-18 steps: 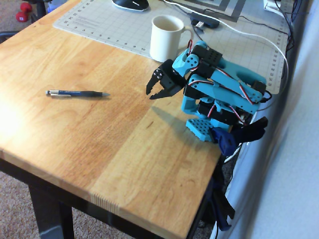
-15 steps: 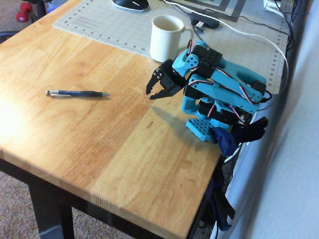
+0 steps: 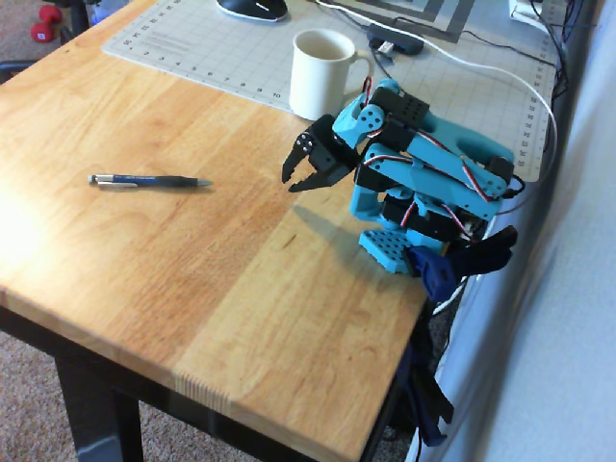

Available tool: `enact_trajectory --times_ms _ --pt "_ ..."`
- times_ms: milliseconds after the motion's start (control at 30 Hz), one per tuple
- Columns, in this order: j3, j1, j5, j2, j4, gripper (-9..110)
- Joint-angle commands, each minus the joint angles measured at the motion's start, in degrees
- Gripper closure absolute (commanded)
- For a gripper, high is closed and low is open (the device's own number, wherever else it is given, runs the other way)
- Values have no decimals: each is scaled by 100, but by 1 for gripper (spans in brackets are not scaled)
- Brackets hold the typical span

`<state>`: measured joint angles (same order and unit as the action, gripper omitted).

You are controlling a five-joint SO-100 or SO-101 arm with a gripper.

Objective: Grasp a pen and put it in a mug.

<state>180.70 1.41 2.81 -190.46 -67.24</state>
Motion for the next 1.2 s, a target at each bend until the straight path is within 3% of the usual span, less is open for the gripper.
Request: enact_trajectory --times_ms 0,300,667,933,1167 --pt "-220 18 97 62 79 98" --pt "-1626 -325 1978 1811 290 97" --pt "-2812 -817 5247 4535 2558 80" --pt "-3885 -1046 7532 6671 3964 79" --pt "-4922 -1380 8956 8174 4368 79"
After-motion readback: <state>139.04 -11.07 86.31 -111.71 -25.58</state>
